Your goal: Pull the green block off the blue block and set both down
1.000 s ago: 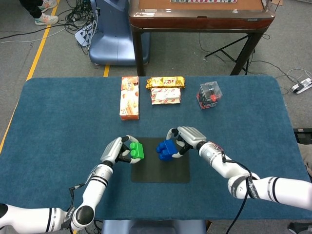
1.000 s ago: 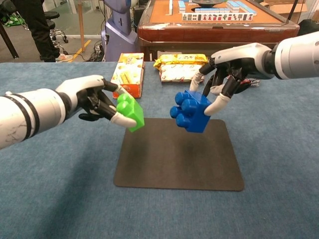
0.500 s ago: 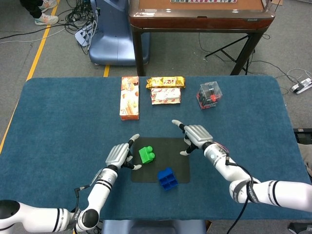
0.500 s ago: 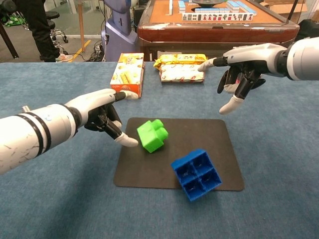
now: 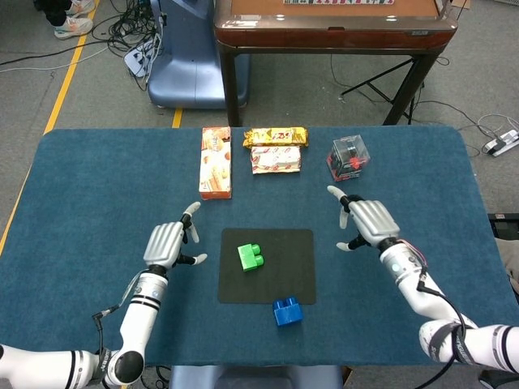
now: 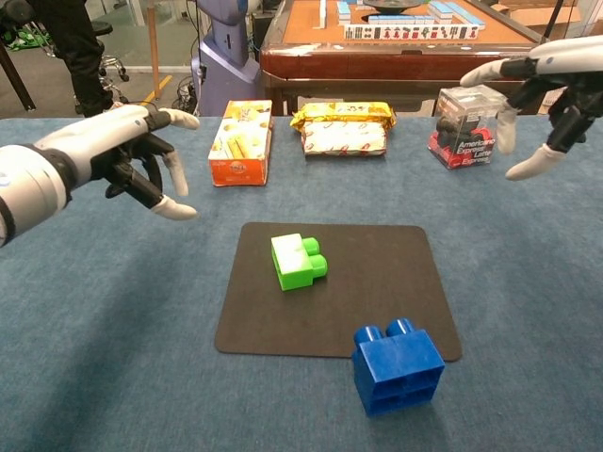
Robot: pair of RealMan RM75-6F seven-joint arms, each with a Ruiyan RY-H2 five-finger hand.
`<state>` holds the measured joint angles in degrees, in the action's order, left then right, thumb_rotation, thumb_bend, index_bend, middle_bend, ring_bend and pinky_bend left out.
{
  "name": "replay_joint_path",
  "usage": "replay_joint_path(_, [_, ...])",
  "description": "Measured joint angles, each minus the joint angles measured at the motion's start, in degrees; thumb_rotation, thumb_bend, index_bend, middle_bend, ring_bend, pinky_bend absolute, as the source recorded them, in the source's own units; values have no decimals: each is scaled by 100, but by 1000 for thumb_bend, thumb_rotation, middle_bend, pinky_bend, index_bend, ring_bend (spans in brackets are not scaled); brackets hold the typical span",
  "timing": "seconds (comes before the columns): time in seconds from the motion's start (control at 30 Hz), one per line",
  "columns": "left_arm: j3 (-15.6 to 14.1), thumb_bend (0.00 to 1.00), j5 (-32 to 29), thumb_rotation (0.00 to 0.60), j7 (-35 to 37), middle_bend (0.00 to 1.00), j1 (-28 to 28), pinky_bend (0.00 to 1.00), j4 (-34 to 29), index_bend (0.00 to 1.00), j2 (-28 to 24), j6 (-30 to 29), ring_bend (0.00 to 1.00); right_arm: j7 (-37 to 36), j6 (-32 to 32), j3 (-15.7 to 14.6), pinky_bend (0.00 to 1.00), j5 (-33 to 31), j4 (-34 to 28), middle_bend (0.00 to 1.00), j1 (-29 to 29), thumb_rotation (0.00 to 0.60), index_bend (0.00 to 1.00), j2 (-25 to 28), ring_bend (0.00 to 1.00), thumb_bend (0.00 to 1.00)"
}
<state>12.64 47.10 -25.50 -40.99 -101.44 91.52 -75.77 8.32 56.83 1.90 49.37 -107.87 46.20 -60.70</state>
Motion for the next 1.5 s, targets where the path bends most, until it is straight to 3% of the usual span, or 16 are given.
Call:
replay_joint_path(0.17, [-237, 36, 459, 600, -67, 144, 264, 365, -49, 156, -399, -232, 137, -64, 366, -149, 518, 583, -69, 339, -443, 600, 63, 165, 403, 0])
replay_joint_path(0.27, [-388, 36, 684, 600, -57, 103, 430, 279, -95, 157, -731, -298, 91, -164, 626, -266, 475, 1022, -48, 298, -773, 600, 63, 226, 361, 0])
replay_joint_path(0.6, [-973, 36, 1697, 600, 419, 97, 1252, 245, -264, 176, -1866, -756, 73, -634, 1817, -614, 407, 2174, 304, 282, -2058, 600, 76, 324, 342, 0])
replay_joint_path(0.9, [-1604, 36, 2695, 600, 749, 97, 2296, 245, -194, 185, -2553, -1536, 74, -1085, 2280, -729, 403, 2661, 606, 282, -2802, 600, 86, 356, 339, 0])
replay_joint_path(1.13, [-1689, 36, 2851, 600, 1209, 97, 2794, 245, -75, 202, -2847, -1709, 74, -1378, 2314, -735, 402, 2764, 732, 282, -3142, 600, 95, 430, 338, 0])
replay_joint_path(1.5, [-1612, 36, 2972, 600, 1118, 97, 3008, 245, 102, 207, -2769, -1457, 77, -1510, 2236, -526, 402, 2806, 716, 282, -3376, 600, 115, 564, 338, 0])
